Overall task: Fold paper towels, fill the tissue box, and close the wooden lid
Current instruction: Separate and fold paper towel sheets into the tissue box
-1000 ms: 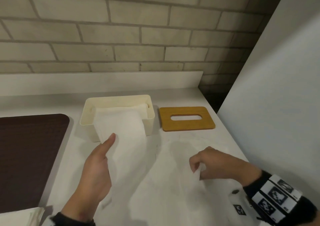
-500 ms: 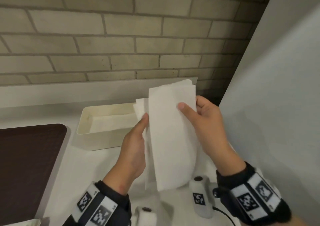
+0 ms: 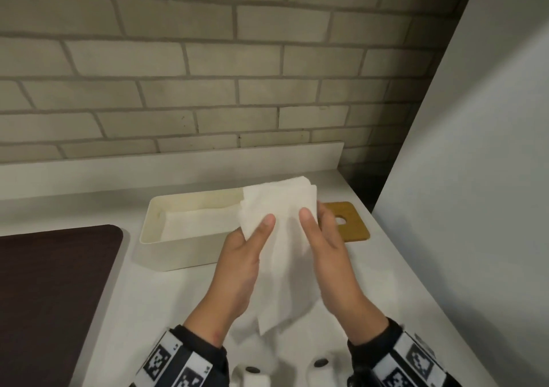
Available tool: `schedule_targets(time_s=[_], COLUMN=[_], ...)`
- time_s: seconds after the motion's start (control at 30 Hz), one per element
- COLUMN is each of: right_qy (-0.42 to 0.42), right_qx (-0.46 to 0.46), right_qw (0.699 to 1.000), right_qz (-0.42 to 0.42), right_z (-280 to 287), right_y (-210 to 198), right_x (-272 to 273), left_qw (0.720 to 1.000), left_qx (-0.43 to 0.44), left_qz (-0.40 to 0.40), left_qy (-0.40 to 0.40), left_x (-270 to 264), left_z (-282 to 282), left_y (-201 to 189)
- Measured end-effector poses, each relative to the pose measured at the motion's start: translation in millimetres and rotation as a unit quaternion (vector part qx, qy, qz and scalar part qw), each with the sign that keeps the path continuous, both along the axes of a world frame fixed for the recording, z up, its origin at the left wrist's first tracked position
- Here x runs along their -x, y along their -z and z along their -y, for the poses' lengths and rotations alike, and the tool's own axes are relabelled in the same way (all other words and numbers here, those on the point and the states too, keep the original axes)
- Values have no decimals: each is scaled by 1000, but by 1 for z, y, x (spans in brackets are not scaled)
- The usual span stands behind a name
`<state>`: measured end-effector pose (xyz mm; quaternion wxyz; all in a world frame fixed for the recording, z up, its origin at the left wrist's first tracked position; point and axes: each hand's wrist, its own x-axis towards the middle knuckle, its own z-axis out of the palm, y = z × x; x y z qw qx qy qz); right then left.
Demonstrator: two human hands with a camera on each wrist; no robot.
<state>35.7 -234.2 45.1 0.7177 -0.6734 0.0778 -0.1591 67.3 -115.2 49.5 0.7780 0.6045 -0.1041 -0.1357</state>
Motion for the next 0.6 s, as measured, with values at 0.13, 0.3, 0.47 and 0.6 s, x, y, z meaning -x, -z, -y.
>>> schedule_targets(time_s=[0.13, 0.3, 0.47, 0.6], right_qy=[-1, 54, 12, 26], right_qx=[20, -7, -4, -3], right_qw=[1000, 998, 999, 1000], right_qz=[-18, -31, 46, 11], right_z=[-4, 2, 3, 2], right_y=[19, 33, 16, 29], right_x=[-1, -4, -7, -11], left_qw=[996, 981, 977, 988], left_qx=[-35, -75, -19, -33], left_qz=[41, 64, 106, 61], left_qy=[-75, -165, -182, -136], left_x=[-7, -1, -4, -9], left_z=[4, 7, 10, 11], left_y=[12, 42, 30, 40])
